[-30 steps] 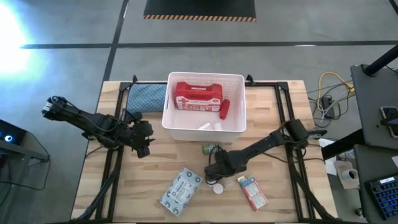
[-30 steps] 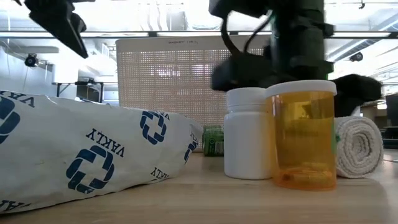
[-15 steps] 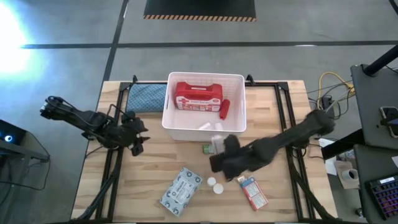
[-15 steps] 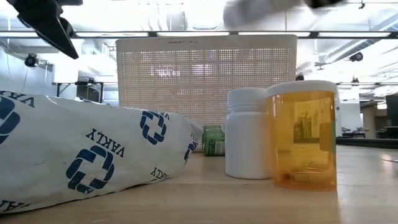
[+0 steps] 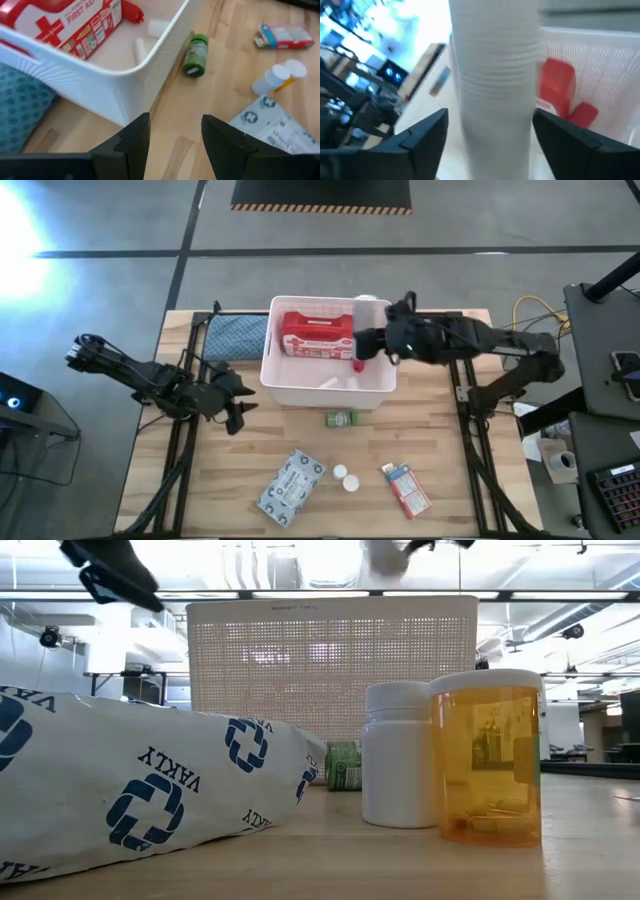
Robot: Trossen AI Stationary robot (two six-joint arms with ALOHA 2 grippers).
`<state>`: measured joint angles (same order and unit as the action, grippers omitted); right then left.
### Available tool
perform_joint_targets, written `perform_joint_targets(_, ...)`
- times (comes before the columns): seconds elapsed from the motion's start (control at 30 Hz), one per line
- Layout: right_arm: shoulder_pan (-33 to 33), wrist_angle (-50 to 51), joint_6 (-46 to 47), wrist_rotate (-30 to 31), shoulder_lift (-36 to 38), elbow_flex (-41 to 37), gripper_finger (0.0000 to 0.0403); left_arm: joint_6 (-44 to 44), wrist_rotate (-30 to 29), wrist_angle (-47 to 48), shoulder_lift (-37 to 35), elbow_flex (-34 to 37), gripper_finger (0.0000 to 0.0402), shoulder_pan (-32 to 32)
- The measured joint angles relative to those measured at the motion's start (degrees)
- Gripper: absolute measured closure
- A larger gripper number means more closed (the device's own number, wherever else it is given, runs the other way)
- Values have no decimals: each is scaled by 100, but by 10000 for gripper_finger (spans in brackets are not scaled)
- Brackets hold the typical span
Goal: Pick & place medical supplies in basket/bin
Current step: Put the white bandage into the bin, then put the green medicine bottle into the bin
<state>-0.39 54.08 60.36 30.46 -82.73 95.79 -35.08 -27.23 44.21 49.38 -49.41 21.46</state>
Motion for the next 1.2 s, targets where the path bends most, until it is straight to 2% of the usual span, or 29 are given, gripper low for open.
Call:
perform_joint_targets(0.13,-471,18,-111,-760,-98,-18,86,-1,6,-270,304,0,242,-14)
perform_joint_targets(0.27,-454,160,-297,-913,-124,-18,72,31,167,-420,622,0,242,-14)
perform_joint_targets(0.37,-229,459,-503,-950,-85,-18,71,422,175,-669,955,0,242,1)
perform_joint_targets(0.5,272,1157,-651,-947,-66,-15,74,1428,180,-1329,1660,7,242,14)
perform_joint_targets(0.67,1163,2517,10,-952,13,-11,74,2019,-93,-2322,2773,-199,240,91)
perform_joint_targets(0.8,1949,3619,603,-804,41,-13,74,1856,-643,-2283,3672,-738,221,121)
perform_joint_targets(1.0,2956,3604,973,-502,222,-147,74,1701,-653,-2107,4964,-1933,174,53)
perform_joint_targets(1.2,3734,3593,871,-332,282,-298,74,1464,-725,-1065,6172,-3424,153,53)
